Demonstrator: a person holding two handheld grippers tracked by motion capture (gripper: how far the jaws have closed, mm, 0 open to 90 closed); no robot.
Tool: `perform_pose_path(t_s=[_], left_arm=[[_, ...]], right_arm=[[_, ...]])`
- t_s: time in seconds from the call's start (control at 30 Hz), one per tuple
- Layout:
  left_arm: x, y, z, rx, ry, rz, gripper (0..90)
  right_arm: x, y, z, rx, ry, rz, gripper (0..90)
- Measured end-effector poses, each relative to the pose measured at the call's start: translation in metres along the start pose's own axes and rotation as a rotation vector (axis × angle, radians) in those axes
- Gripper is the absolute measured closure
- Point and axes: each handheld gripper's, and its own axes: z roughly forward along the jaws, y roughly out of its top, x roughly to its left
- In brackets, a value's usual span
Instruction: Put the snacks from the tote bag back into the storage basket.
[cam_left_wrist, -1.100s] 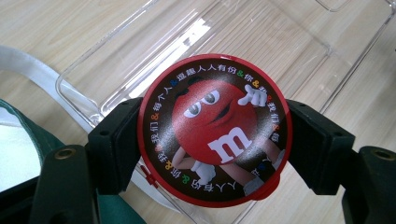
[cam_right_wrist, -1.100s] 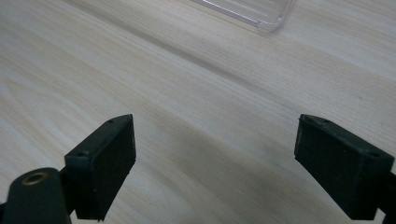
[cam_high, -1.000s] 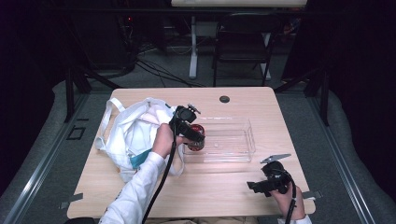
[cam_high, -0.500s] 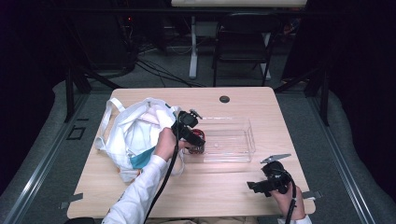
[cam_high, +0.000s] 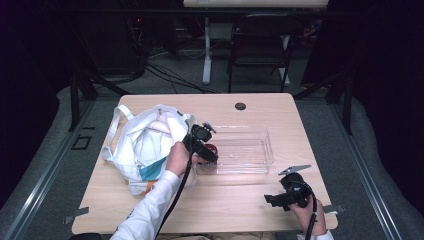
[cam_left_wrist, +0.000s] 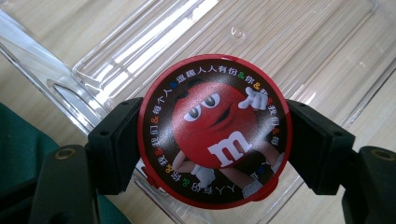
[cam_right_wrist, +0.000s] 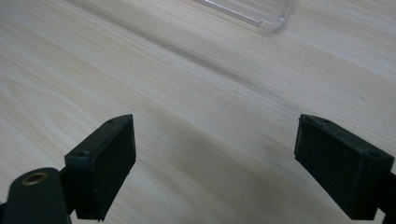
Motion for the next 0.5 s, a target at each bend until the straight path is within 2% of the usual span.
perform_pose_path(t_s=[0.5], left_arm=[[-0.0045,0.0018,0.0046,0.029,0.027,0.020,25.9]], right_arm=[[-0.0004,0.0003,0.0000,0.005,0.005,-0.005,12.3]])
